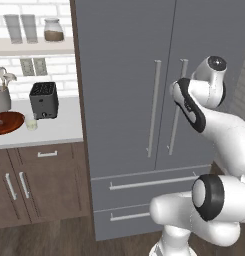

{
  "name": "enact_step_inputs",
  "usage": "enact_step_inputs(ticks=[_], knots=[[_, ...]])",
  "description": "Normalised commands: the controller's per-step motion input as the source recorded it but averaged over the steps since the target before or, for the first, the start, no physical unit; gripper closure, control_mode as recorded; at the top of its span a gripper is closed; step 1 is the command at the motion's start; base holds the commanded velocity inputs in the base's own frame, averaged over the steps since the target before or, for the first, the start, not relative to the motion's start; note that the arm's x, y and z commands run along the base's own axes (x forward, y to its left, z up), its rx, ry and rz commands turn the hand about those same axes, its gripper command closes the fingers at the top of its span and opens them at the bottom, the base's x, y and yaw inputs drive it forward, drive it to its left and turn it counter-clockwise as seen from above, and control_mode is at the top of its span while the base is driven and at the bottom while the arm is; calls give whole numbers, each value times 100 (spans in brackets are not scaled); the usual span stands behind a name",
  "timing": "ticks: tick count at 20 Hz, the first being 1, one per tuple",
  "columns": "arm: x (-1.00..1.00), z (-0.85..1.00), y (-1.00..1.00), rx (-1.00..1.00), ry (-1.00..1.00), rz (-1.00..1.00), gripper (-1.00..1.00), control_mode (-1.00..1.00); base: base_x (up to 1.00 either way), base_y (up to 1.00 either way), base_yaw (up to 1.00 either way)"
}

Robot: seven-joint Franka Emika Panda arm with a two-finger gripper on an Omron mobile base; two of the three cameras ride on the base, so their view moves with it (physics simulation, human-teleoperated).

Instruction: Grab a lemon wedge from the fridge and one ice cube from the ice bowl, and put them in the glass of lemonade.

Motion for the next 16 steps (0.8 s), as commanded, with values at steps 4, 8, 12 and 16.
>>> enact_step_inputs(ticks=[4,8,12,16], knots=[[37,-14,-1,0,-4,0,-100,-100,0,0,0],[38,0,-13,0,0,0,-100,-100,0,0,0],[42,0,-13,0,0,0,-100,-100,0,0,0],[40,-8,-4,0,0,0,-100,-100,0,0,0]])
